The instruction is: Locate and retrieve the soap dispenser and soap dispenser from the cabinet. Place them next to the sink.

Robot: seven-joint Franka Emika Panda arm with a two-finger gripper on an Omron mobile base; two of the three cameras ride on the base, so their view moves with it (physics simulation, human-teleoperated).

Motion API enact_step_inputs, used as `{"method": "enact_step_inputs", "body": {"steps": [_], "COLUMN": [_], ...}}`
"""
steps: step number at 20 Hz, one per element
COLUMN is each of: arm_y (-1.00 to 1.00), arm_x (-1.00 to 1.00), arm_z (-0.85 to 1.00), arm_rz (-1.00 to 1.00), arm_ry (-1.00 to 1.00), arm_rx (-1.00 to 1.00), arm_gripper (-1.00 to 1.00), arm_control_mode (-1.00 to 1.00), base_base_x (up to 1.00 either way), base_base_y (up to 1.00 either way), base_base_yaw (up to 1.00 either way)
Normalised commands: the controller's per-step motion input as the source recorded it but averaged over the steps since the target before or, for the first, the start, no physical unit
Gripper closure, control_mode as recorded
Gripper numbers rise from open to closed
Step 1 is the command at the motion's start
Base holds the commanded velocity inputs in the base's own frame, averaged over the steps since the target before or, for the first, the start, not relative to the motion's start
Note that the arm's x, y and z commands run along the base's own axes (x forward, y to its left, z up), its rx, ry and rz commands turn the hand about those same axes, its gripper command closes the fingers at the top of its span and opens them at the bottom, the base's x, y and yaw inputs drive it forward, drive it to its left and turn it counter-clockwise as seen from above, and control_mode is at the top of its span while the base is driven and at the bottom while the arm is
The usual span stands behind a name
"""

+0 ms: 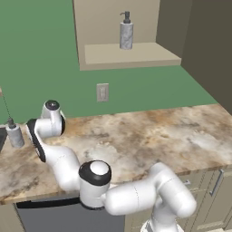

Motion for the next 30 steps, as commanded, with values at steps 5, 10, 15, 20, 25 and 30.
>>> {"method": "enact_step_inputs", "body": {"steps": [5,10,15,20,25,30], "arm_y": [-0.21,-0.29,-0.42,-0.58,-0.68,-0.59], "arm_x": [0.11,-0.26,-0.58,-0.52,-0.51,-0.70], "arm_z": [0.13,0.19,0.19,0.26,0.19,0.01], "arm_rz": [-0.25,-0.19,-0.15,-0.13,-0.10,-0.05], "arm_ry": [0.14,0.05,0.00,0.01,0.04,0.00], "arm_rx": [-0.09,-0.04,0.00,0.00,0.01,0.05], "arm_gripper": [-1.00,-1.00,-1.00,-1.00,-1.00,-1.00], "arm_control_mode": [-1.00,-1.00,-1.00,-1.00,-1.00,-1.00], "base_base_x": [0.00,0.00,0.00,0.00,0.00,0.00], "base_base_y": [0.00,0.00,0.00,0.00,0.00,0.00], "base_base_yaw": [0.00,0.00,0.00,0.00,0.00,0.00]}}
